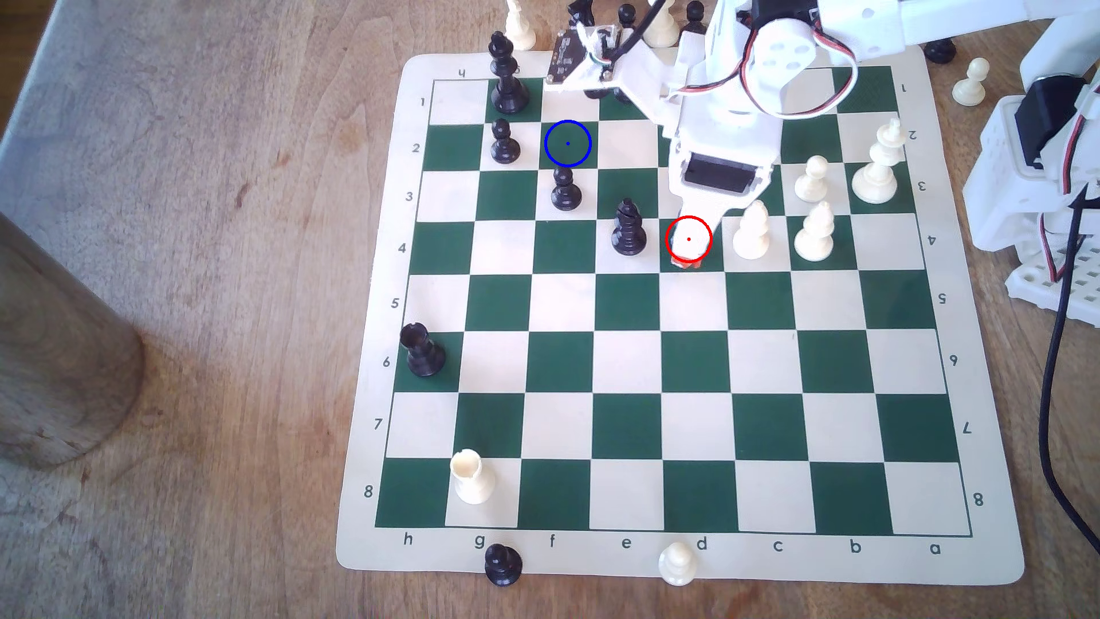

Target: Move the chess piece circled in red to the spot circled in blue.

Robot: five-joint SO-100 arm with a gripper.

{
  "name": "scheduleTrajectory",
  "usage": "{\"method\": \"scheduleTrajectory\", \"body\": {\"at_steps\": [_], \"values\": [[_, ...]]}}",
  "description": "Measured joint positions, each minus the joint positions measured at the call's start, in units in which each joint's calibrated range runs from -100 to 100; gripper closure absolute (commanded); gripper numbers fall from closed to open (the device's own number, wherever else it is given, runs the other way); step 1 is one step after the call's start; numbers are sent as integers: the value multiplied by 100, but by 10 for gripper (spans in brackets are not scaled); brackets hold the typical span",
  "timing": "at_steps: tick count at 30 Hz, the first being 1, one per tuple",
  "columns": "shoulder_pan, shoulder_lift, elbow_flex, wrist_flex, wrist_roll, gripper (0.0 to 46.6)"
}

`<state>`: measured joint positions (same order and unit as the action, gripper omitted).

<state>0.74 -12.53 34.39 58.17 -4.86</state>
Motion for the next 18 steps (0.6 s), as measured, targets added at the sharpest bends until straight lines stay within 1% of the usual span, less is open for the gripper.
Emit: {"method": "scheduleTrajectory", "body": {"at_steps": [6, 9, 14, 16, 18], "values": [[0, 159, 0, -159, 5, 279], [0, 209, 0, -223, 5, 278], [0, 268, 0, -327, 5, 303], [0, 268, 0, -327, 5, 285], [0, 268, 0, -327, 29, 281]]}}
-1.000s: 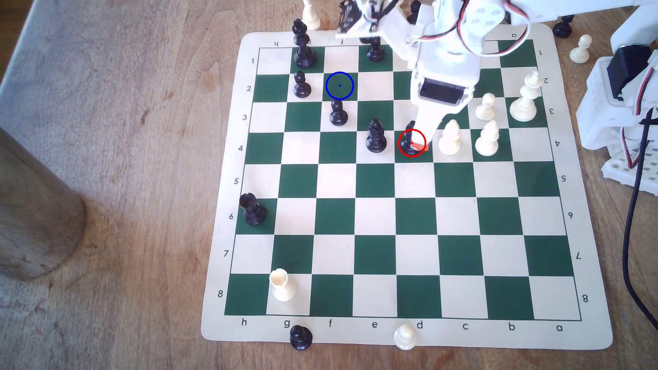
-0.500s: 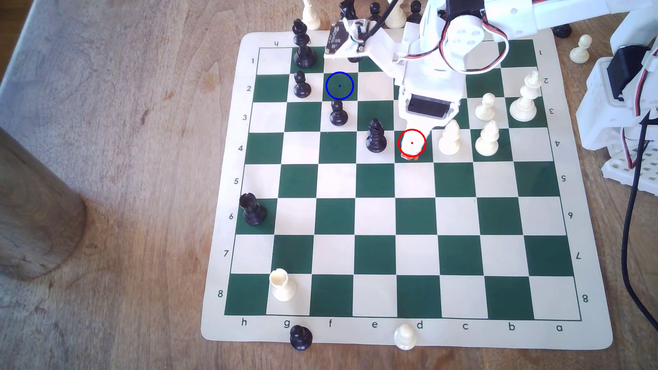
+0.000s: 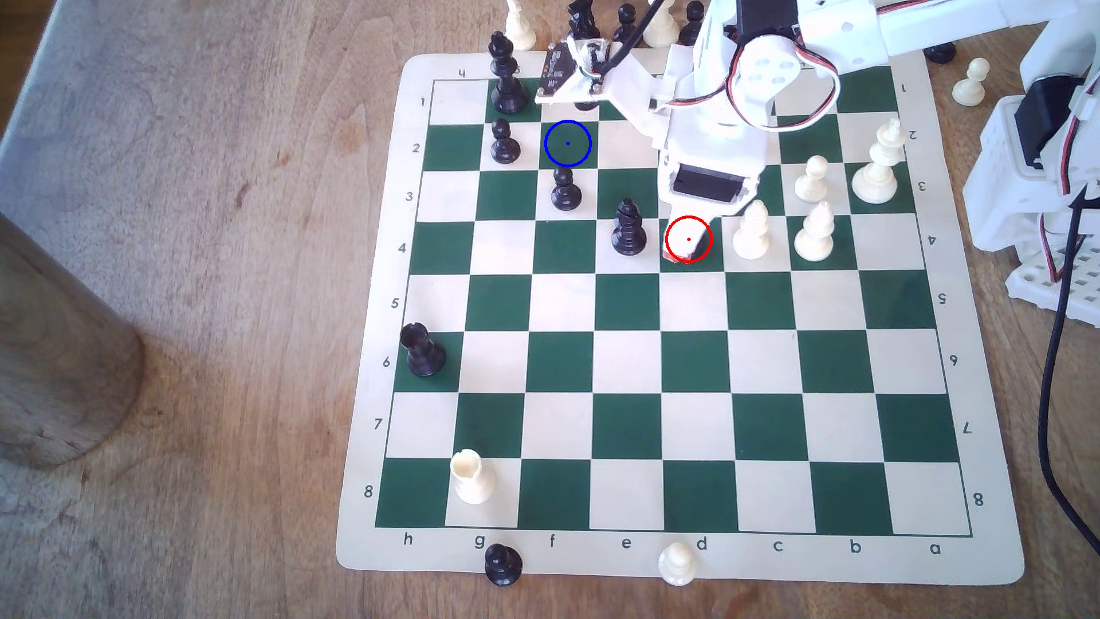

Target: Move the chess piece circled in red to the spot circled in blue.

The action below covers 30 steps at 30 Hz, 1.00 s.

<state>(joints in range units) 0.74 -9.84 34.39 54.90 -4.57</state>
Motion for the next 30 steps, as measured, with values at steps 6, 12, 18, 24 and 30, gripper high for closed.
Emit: {"method": "scheduleTrajectory", "body": {"at_steps": [6, 12, 18, 24, 30], "values": [[0, 151, 0, 0, 44, 302], [0, 151, 0, 0, 44, 464], [0, 151, 0, 0, 44, 464], [0, 151, 0, 88, 44, 464], [0, 151, 0, 88, 5, 277]]}}
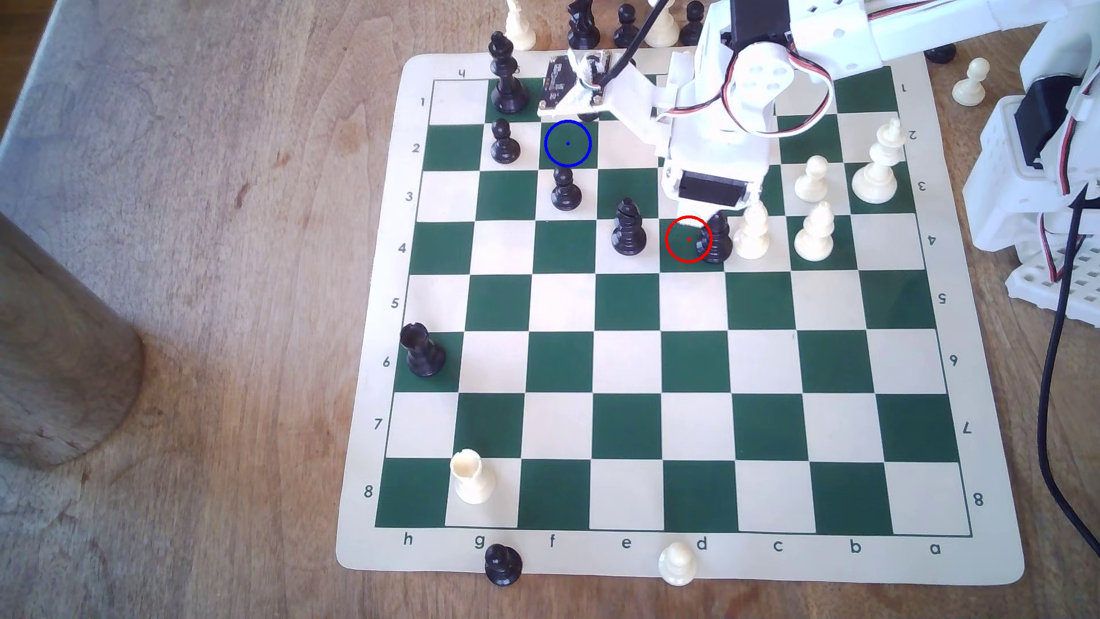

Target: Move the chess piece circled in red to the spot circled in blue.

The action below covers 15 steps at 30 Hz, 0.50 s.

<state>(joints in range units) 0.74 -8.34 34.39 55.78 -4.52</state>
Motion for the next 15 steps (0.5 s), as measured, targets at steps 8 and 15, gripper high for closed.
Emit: {"method": "scheduleTrajectory", "body": {"at_steps": [8, 15], "values": [[125, 0, 0, 175, 29, 273], [29, 0, 0, 526, 24, 312]]}}
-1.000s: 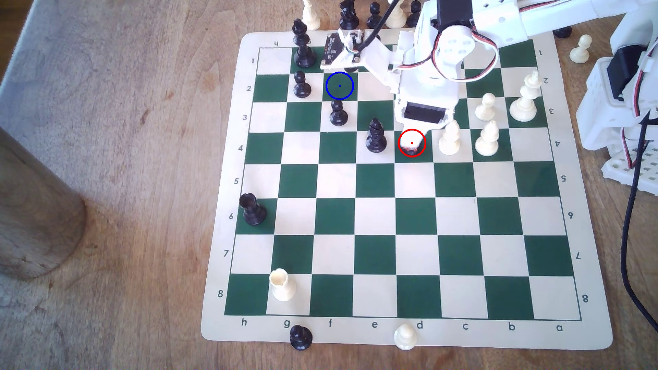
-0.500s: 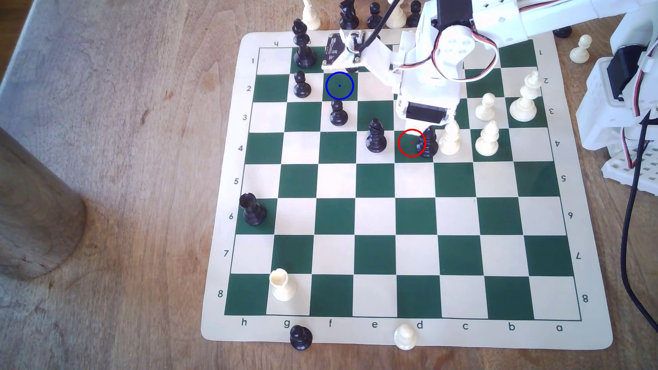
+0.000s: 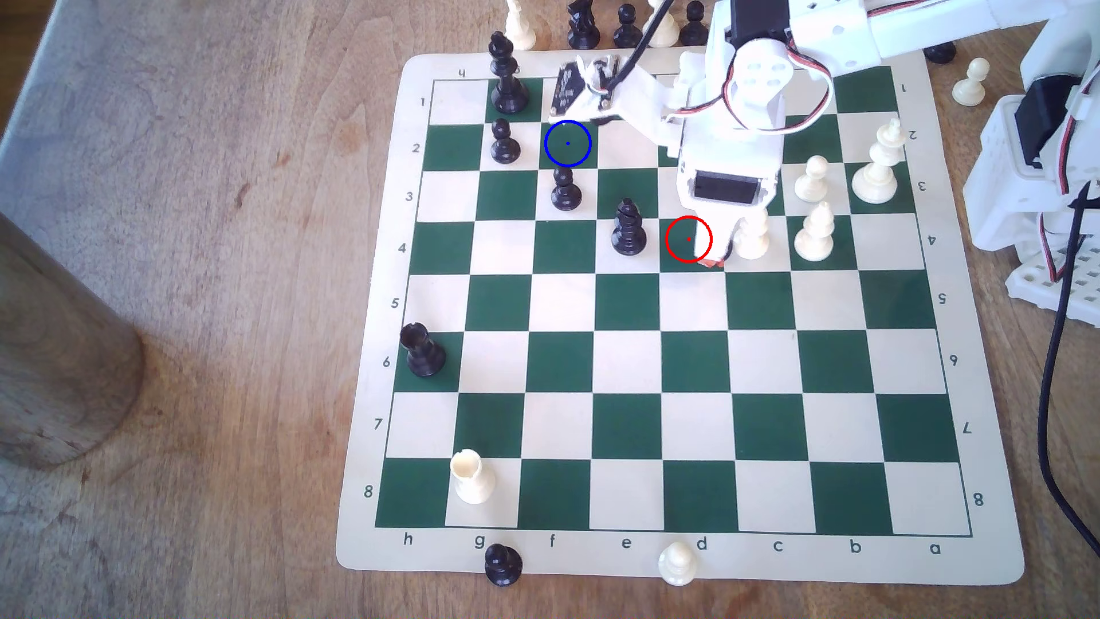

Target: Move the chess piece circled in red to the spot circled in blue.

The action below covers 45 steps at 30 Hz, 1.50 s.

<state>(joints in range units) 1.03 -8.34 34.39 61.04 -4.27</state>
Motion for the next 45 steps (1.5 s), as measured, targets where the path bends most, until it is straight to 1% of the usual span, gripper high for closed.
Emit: {"method": "scheduleTrajectory", "body": {"at_steps": [4, 9, 11, 14, 15, 16, 18, 29, 33, 38, 39, 43, 45], "values": [[-44, 0, 0, 127, -39, 323], [-44, -92, 0, 127, -59, 317], [-44, -117, 0, 127, -83, 324], [-44, -126, 0, 127, -88, 372], [-44, -126, 0, 127, -88, 393], [-44, -126, 0, 127, -88, 434], [-44, -126, -117, 127, -88, 464], [-44, -134, -208, 183, -122, 464], [-44, -226, -651, 542, -186, 464], [-44, -469, -1600, 1195, -259, 464], [59, -478, -1844, 1299, -259, 464], [376, -478, -2106, 1315, -205, 464], [671, -478, -2250, 1187, -156, 464]]}}
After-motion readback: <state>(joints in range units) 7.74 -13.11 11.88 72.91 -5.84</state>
